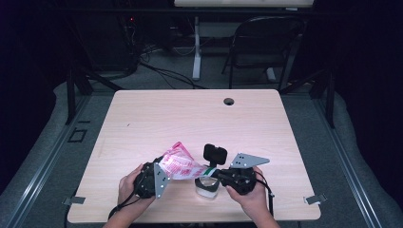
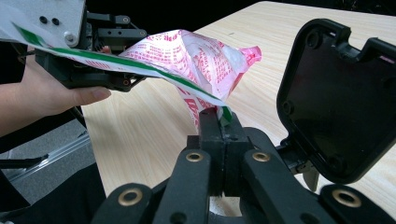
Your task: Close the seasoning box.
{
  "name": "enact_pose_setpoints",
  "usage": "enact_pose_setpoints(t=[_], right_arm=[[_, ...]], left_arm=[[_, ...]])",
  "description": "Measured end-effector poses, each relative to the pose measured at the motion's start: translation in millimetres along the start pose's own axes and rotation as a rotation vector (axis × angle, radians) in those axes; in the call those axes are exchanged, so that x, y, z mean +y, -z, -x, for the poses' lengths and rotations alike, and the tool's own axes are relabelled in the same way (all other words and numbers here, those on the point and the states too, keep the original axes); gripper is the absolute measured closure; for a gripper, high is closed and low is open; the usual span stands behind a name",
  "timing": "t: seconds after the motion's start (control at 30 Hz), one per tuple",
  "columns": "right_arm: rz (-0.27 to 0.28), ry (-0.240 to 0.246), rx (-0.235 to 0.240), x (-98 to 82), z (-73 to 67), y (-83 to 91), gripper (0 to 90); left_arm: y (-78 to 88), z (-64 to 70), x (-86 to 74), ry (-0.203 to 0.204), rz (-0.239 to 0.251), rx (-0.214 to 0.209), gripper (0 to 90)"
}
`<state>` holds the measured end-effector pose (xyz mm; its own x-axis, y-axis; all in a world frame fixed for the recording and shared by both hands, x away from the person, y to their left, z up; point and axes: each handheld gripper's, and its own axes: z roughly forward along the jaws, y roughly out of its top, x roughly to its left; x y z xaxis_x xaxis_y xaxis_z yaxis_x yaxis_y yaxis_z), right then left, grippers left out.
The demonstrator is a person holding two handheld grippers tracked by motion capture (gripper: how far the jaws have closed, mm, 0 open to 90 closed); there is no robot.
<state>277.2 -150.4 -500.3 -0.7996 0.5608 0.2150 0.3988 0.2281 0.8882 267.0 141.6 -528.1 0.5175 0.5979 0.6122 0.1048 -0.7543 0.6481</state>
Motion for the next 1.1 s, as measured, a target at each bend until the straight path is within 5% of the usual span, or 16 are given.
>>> enact_pose_setpoints(t=[1.1], right_arm=[[-0.002, -0.006, 0.004, -2.6, 0.2, -0.1, 90.0]], left_arm=[[5.9, 0.2, 4.5, -0.054, 0.007, 0.056, 68.5]])
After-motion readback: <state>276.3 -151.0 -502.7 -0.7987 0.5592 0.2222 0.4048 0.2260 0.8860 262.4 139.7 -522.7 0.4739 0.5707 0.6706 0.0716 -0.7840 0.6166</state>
